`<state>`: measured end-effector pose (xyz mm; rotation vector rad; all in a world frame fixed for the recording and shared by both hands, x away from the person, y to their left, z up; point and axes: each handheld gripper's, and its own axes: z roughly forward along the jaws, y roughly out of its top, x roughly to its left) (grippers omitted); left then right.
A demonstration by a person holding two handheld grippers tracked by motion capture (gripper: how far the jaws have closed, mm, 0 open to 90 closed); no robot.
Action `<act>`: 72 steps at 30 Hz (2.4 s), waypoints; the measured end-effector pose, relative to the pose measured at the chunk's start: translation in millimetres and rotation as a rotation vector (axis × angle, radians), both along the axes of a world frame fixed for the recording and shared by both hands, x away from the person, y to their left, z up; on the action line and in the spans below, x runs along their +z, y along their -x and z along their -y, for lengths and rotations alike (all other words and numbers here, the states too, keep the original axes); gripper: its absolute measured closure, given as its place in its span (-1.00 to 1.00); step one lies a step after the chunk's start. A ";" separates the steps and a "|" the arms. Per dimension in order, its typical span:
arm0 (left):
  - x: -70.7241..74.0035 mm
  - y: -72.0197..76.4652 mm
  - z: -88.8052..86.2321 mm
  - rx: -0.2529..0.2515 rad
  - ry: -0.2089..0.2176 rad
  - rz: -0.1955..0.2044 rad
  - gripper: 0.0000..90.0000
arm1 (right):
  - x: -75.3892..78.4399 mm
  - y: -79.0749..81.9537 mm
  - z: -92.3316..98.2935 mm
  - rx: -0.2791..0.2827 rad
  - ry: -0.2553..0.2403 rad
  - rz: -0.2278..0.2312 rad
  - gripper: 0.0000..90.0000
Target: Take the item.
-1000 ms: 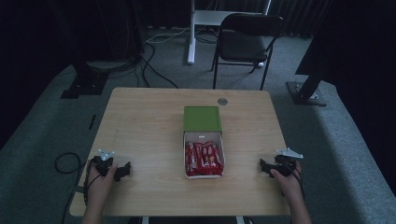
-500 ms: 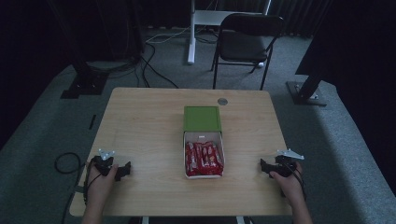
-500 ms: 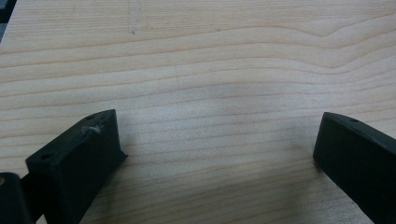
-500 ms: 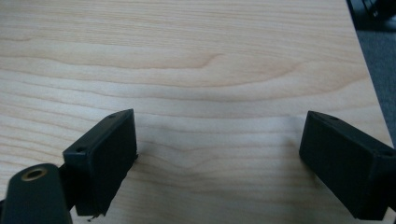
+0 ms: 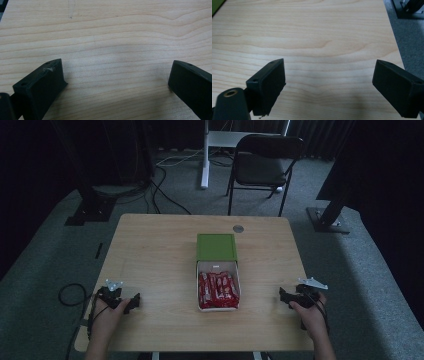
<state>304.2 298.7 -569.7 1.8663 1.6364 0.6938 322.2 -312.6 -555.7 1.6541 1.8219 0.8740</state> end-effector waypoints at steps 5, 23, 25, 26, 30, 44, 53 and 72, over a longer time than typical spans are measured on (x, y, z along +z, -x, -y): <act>0.0 -0.1 0.0 0.000 0.000 0.000 -0.98 | 6.7 -0.5 -6.8 -0.004 0.000 0.013 -0.76; 0.0 -0.1 0.1 0.000 0.000 -0.001 -0.98 | 50.7 2.7 -38.0 0.051 -0.033 0.112 -0.73; 0.0 -0.1 0.0 0.000 0.000 -0.001 -0.98 | 55.8 3.4 -42.5 0.061 -0.027 0.122 -0.73; 0.0 -0.1 0.1 0.000 0.000 -0.001 -0.98 | 58.2 3.7 -44.9 0.065 -0.031 0.126 -0.73; 0.0 -0.1 0.0 0.000 0.000 -0.001 -0.98 | 67.5 4.4 -56.4 0.093 -0.049 0.140 -0.73; 0.0 -0.1 0.1 0.000 0.000 0.000 -0.98 | 97.3 8.0 -119.4 0.252 -0.084 0.190 -0.73; 0.0 -0.1 0.1 0.000 -0.001 0.000 -0.98 | 102.9 9.4 -144.2 0.317 -0.105 0.188 -0.73; -0.1 -0.1 0.0 0.000 0.000 0.000 -0.98 | 99.4 12.7 -199.9 0.456 -0.104 0.154 -0.58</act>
